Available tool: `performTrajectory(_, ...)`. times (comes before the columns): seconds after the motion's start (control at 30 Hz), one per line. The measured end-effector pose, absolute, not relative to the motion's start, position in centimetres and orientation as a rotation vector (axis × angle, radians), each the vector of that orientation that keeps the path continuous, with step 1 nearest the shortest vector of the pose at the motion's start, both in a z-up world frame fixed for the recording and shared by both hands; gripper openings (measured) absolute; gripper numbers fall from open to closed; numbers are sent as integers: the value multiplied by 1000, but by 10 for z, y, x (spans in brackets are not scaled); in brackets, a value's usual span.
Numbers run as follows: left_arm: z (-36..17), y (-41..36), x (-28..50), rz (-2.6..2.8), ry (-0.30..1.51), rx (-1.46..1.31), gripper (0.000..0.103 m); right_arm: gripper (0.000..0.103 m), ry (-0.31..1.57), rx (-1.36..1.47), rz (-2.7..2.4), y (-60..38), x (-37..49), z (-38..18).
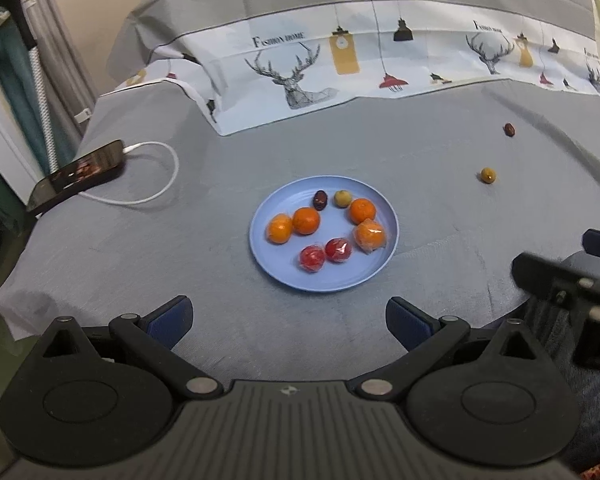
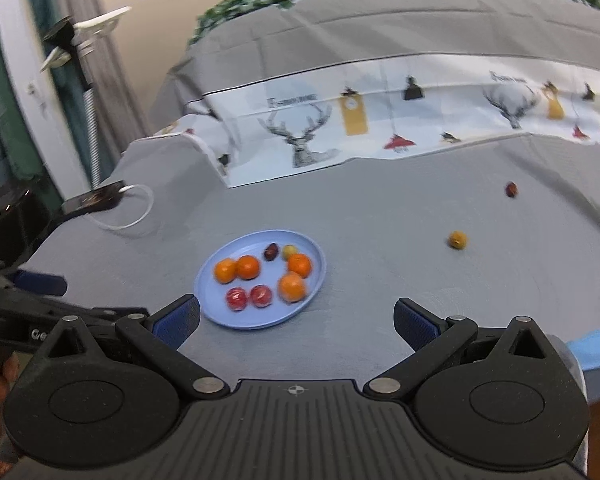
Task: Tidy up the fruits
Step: 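Grasp the small yellow fruit with the left tool while the right tool grasps the red date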
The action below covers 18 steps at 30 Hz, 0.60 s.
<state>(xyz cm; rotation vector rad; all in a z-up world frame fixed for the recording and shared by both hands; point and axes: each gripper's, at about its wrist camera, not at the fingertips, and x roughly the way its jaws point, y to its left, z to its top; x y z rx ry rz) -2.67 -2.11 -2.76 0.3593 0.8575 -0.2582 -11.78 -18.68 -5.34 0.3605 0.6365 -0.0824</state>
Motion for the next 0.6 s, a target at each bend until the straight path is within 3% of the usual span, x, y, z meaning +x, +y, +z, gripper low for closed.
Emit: performTrajectory(0.6,-55,-175,44,-495,918,346,103,102,587,352,-434,-328,-109,-71)
